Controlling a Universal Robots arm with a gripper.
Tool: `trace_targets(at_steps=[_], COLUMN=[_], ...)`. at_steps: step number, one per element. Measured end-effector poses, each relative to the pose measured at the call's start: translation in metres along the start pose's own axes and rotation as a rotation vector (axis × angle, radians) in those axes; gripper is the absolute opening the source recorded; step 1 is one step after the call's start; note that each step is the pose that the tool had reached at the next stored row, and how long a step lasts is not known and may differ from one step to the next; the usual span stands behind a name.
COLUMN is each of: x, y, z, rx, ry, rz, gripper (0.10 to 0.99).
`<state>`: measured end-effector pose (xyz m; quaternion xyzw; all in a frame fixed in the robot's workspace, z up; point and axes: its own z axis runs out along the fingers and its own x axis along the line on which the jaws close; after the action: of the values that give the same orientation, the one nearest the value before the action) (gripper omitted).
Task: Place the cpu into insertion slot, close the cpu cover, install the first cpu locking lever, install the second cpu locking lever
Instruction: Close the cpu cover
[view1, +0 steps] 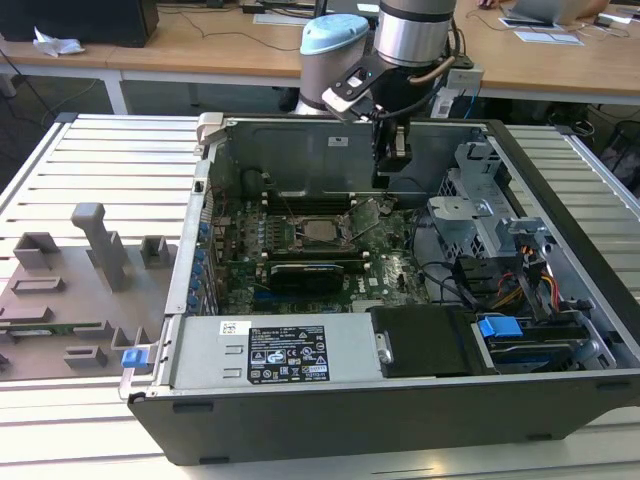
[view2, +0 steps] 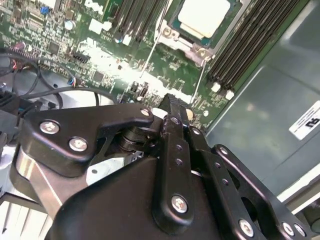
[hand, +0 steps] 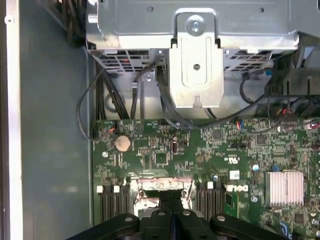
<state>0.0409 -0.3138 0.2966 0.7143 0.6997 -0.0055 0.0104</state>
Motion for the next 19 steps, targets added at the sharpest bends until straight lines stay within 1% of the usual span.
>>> trace_targets(at_steps=[6, 9, 10, 11, 13, 19], x=[0.0005, 0.0007, 0.0009, 0.0011, 0.0012, 0.0015], y=[0.0198, 0.0256, 0.0295, 0.0314, 0.0336, 0.0336], z=[0.0001, 0.0001, 0.0002, 0.0002, 0.0009, 0.0108], rx=[0.003, 0.004, 0.005, 0.005, 0.005, 0.006], ry=[-0.0009, -0.0013, -0.0016, -0.0016, -0.0015, -0.0016], rz=[0.0, 0.0, 0.0, 0.0, 0.0, 0.0], gripper=[0.106, 0.106, 0.106, 0.106, 0.106, 0.106])
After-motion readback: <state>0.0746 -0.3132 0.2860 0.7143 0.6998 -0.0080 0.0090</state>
